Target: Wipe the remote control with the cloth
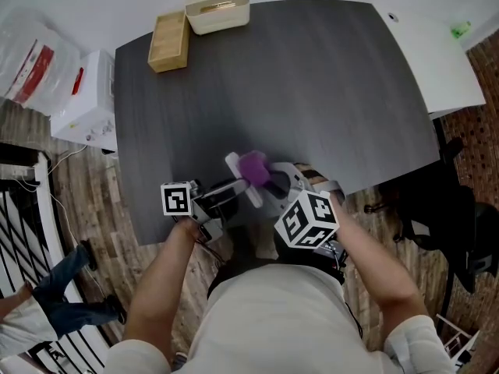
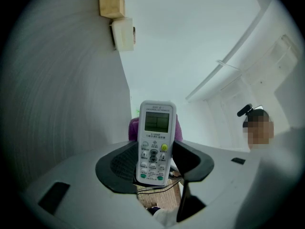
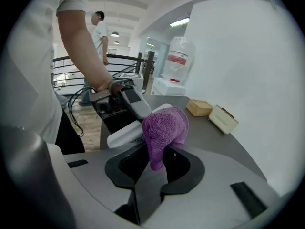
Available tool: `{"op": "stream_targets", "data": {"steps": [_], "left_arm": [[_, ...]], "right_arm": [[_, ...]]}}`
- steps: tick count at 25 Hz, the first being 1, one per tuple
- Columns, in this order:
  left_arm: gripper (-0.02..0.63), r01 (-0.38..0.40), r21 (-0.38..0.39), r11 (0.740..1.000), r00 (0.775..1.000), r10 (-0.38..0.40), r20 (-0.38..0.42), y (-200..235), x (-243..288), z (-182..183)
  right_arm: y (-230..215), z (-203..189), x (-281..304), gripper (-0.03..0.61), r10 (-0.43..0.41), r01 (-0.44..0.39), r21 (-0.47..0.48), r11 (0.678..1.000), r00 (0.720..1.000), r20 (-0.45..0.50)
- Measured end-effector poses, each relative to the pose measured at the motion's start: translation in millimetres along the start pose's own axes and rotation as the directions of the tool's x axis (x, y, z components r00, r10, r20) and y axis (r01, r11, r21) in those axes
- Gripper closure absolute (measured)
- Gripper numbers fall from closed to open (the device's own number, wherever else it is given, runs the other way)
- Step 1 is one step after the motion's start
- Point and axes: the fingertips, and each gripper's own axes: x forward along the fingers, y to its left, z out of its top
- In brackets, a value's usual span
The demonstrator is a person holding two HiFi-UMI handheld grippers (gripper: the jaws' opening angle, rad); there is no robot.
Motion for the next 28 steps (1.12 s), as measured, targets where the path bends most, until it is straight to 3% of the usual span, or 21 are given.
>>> {"op": "stream_targets", "data": {"steps": [10,18,24,28], "left_arm": [[0.39,0.033,-0.032,0.999,0.995,-0.029,0.1,2,0,6],[0.391,0.028,-0.053,0.998,0.978,-0.017,0.206,9,-8,21],[0.393,-0.047,-0.06,0.997,0.965,0.06,0.254,22,-17,30],[0.393,-0.149,-0.08,0.986,0.952,0.165,0.26,39,-27,33]], "right_arm": [[4,-8,-4,0.482,-0.012,0.01,0.094,0.995,1.0,0.017],[16,-13,-5,0.482,0.007,-0.006,0.053,0.999,1.0,-0.007],[41,-21,-5,0.482,0.042,-0.042,-0.002,0.999,0.998,-0.043],[76,-32,-7,0.482,0.149,-0.151,-0.023,0.988,0.986,-0.072]]}}
